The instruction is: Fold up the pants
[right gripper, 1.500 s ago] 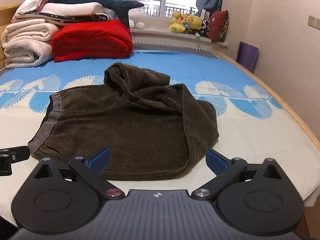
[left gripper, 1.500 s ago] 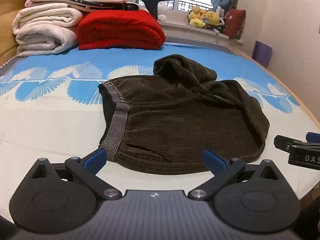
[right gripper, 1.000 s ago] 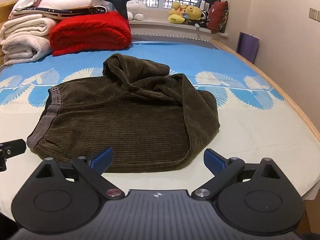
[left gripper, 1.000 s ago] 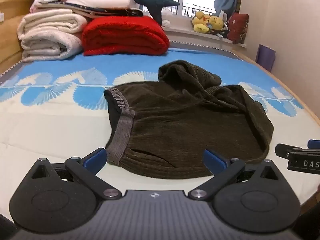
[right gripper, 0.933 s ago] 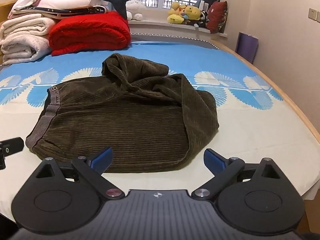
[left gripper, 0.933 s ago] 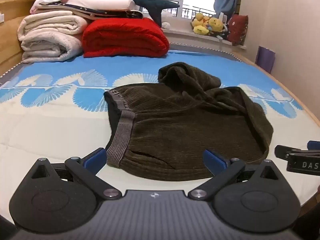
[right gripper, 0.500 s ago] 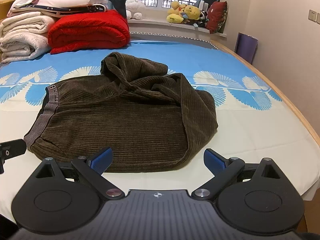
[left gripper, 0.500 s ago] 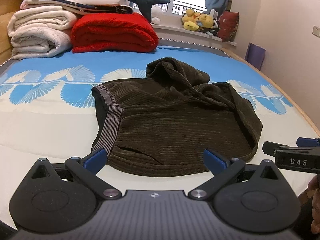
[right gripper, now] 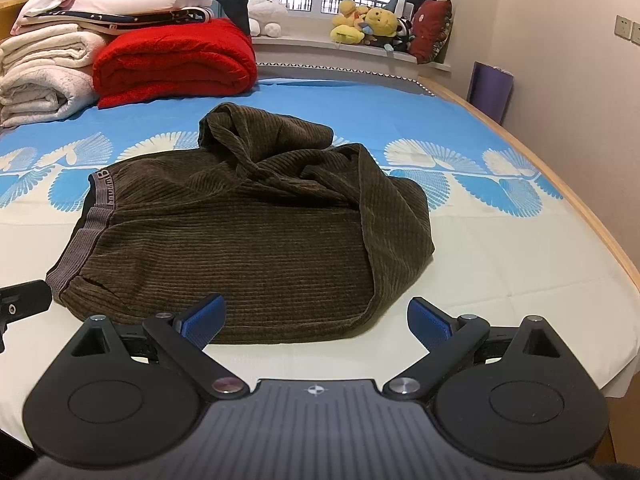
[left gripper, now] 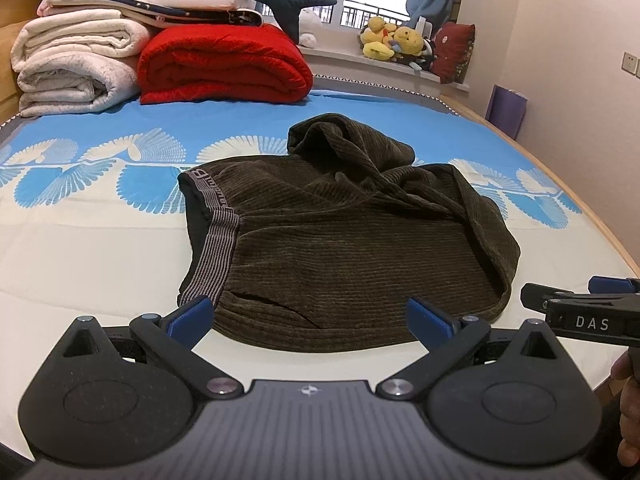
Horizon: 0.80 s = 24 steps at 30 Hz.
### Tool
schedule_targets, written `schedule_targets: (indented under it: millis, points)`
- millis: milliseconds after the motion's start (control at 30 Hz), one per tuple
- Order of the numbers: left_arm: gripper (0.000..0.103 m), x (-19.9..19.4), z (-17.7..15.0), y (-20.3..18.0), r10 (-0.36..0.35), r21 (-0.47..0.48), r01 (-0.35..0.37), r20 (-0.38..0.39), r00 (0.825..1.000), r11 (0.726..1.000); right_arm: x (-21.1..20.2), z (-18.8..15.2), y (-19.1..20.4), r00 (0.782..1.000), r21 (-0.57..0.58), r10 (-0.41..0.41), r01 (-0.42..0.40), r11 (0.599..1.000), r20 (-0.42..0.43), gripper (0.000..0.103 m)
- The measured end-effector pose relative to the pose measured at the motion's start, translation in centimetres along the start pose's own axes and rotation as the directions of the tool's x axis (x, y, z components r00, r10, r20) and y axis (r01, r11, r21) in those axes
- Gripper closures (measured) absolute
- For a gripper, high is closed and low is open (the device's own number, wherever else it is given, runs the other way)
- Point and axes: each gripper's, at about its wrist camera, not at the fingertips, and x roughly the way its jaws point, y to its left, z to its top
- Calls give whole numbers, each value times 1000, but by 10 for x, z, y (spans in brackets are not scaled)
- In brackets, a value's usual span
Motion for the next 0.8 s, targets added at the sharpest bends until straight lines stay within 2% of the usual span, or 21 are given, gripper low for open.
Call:
schedule_targets:
  millis: [700, 767, 800]
  points:
    - [1, -2, -1, -3, -9, 7, 9, 7, 1000, 1000, 0, -1, 0, 1000, 7, -5, 5, 1000, 0, 6]
    - [10, -3, -1, -5, -7, 16, 7, 19, 1000, 1000, -2, 0, -3, 1000, 21, 3, -3, 1000, 12, 7]
    - [19, -3, -1, -6, -10, 28, 9, 23, 1000, 1000, -4, 1, -5, 1000, 39, 13, -14, 999, 23, 8]
